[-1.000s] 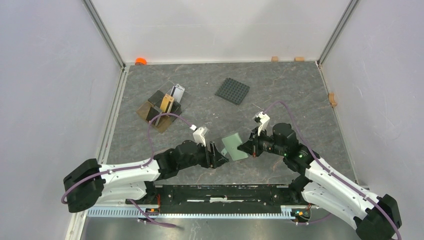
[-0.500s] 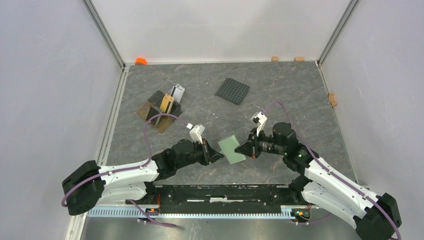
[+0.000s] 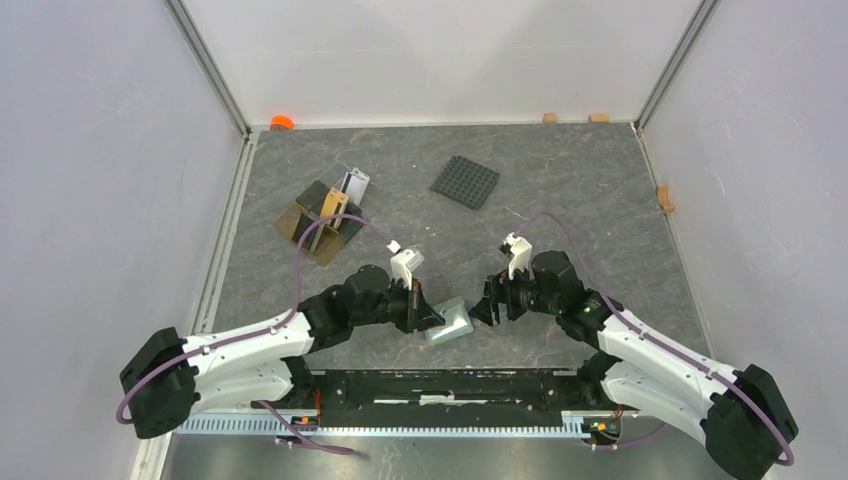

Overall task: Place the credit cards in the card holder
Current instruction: Open the card holder at the center of the board.

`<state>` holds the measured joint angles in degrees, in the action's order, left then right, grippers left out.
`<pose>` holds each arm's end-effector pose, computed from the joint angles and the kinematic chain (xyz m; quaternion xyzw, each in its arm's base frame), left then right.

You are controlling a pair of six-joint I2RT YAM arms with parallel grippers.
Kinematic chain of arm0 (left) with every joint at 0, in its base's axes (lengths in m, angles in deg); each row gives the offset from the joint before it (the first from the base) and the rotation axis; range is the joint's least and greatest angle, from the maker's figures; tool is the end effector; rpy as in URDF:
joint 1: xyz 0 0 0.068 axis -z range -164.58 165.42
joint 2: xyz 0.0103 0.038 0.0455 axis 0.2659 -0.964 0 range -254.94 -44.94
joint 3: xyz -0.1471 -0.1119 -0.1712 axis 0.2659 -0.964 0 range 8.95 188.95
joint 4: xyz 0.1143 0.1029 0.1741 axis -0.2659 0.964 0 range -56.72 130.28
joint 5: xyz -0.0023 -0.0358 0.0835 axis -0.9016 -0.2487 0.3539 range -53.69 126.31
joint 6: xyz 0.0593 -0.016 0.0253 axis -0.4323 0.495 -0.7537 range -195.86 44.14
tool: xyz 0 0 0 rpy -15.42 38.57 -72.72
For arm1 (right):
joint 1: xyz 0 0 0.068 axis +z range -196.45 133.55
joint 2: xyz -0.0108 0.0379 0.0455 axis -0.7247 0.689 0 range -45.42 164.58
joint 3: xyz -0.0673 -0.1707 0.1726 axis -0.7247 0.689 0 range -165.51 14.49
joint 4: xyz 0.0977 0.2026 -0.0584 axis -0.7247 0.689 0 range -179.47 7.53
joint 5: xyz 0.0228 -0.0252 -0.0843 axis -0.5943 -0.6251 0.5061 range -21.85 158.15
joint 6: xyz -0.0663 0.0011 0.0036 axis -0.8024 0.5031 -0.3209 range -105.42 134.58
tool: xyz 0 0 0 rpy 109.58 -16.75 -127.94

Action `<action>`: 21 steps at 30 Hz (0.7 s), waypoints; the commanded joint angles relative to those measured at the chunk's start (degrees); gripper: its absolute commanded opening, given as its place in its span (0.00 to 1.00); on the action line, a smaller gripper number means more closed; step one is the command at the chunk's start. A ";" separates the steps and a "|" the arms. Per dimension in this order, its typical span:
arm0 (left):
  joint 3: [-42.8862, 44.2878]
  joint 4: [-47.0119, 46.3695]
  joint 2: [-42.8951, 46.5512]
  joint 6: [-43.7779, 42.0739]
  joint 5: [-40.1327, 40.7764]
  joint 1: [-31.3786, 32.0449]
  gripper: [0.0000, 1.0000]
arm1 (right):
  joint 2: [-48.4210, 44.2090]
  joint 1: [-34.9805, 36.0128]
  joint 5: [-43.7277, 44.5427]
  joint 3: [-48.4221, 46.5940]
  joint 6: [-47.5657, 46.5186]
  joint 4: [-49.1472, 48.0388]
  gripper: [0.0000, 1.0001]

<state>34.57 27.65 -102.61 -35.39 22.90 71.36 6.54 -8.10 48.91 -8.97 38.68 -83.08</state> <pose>0.1105 -0.1853 0.2002 0.1746 0.8282 -0.4562 0.2748 0.1371 0.1305 0.1843 -0.1852 0.8578 0.3632 0.3132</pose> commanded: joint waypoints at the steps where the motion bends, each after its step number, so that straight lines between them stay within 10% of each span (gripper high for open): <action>1: 4.04 4.09 -1.97 -1.59 -2.28 -1.45 0.02 | -2.93 0.07 -1.77 2.72 2.33 -7.42 0.87; 21: 3.77 17.33 -4.73 -3.79 -0.34 -17.78 0.02 | 4.27 1.01 -6.27 12.98 19.67 -27.92 0.62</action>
<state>37.06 37.77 -107.42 -34.30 21.17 54.73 9.45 -7.64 43.05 4.51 54.42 -103.29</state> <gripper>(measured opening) 0.053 0.649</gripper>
